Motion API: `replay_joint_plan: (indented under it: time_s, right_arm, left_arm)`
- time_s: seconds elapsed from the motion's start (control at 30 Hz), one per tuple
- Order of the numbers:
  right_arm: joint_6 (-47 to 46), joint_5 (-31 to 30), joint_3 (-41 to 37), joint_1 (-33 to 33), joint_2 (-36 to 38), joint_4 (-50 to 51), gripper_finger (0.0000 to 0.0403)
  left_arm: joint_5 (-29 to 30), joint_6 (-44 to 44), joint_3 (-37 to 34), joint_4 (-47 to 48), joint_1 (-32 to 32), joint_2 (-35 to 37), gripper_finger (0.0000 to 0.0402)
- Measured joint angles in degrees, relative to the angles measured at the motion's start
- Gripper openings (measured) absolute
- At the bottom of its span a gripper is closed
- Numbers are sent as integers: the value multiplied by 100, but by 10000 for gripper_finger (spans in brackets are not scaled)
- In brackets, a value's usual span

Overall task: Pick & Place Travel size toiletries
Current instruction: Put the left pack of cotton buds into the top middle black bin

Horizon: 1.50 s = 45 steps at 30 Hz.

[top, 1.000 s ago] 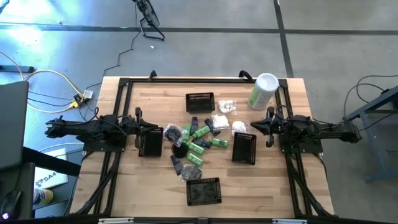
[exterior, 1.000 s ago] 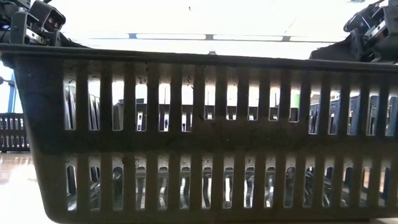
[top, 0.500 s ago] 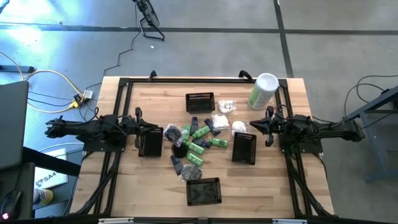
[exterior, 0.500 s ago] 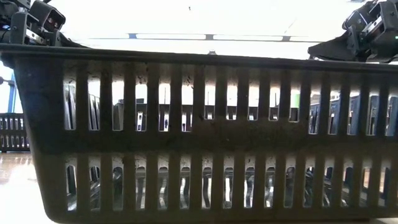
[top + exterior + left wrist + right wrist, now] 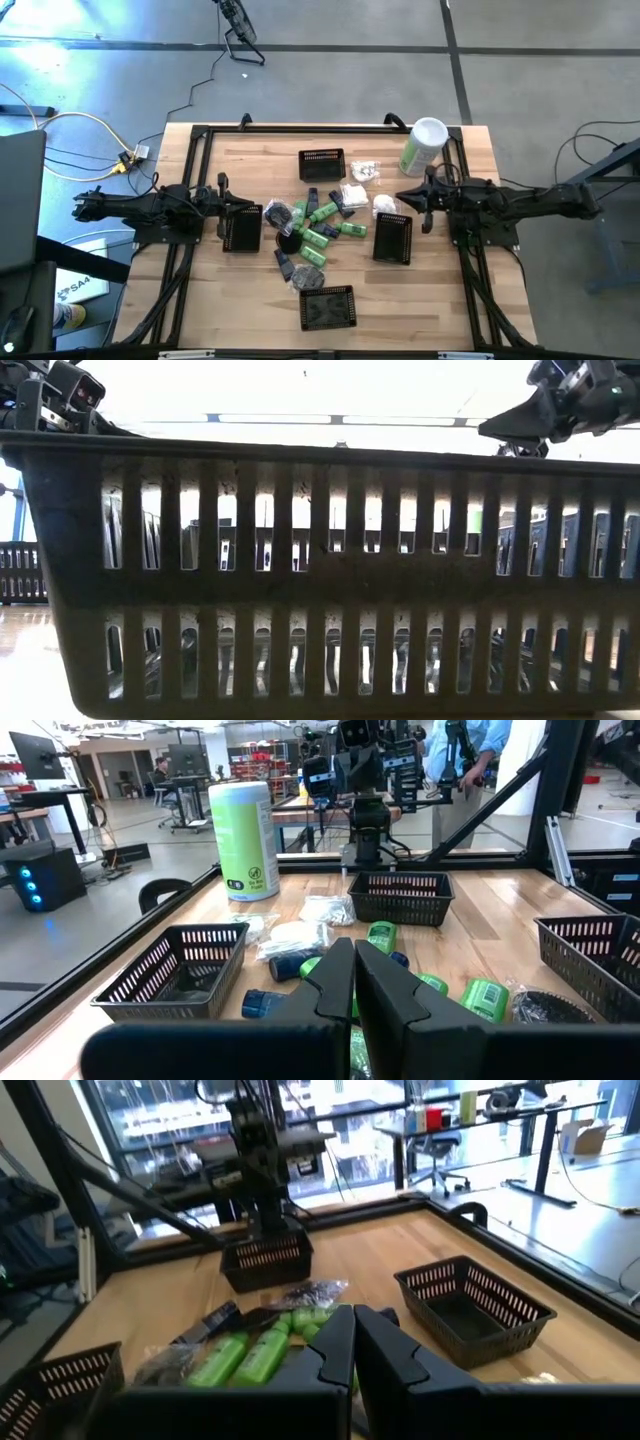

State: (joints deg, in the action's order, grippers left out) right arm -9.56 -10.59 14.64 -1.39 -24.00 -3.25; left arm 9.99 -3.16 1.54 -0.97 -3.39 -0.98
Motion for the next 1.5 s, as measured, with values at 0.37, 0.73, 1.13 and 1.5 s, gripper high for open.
replay_joint_plan:
  time_s: [0.37,0.73,1.13,1.5]
  right_arm:
    - [79,-149,1145,2,-1848,570,3]
    - [25,-146,2630,2,-3448,2081,3]
    - [45,-142,3600,2,-4888,3006,2]
    - [78,-749,3618,2,-6158,2925,2]
  left_arm:
    - [3,0,0,0,0,-1,10]
    - [5,1,0,1,-1,1,10]
    - [12,2,0,2,-1,0,10]
    - [23,2,0,43,1,1,10]
